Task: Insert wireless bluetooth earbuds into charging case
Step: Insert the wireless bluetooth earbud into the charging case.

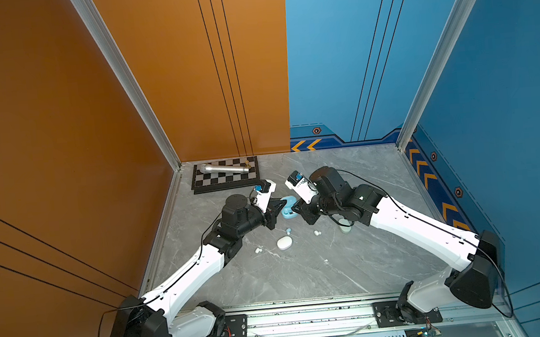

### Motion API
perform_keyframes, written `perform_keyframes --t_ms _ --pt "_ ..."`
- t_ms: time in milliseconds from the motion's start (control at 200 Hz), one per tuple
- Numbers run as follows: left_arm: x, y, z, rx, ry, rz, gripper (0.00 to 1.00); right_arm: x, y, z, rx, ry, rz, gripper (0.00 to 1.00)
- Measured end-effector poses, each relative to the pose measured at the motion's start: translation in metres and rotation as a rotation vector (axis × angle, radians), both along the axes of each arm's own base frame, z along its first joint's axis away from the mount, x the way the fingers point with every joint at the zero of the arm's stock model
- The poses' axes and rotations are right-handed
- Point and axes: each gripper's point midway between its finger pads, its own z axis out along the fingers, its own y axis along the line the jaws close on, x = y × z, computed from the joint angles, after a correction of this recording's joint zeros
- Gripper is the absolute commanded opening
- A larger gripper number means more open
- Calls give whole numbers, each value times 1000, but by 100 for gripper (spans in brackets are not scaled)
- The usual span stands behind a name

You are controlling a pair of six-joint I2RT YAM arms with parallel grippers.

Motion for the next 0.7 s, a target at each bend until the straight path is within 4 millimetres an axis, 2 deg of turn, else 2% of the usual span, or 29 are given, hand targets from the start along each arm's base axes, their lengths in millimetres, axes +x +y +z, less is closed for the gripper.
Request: perform_keyframes --t_ms 696 --pt "1 -3 0 -3 6 -8 0 7 -7 1 -43 -53 -30 15"
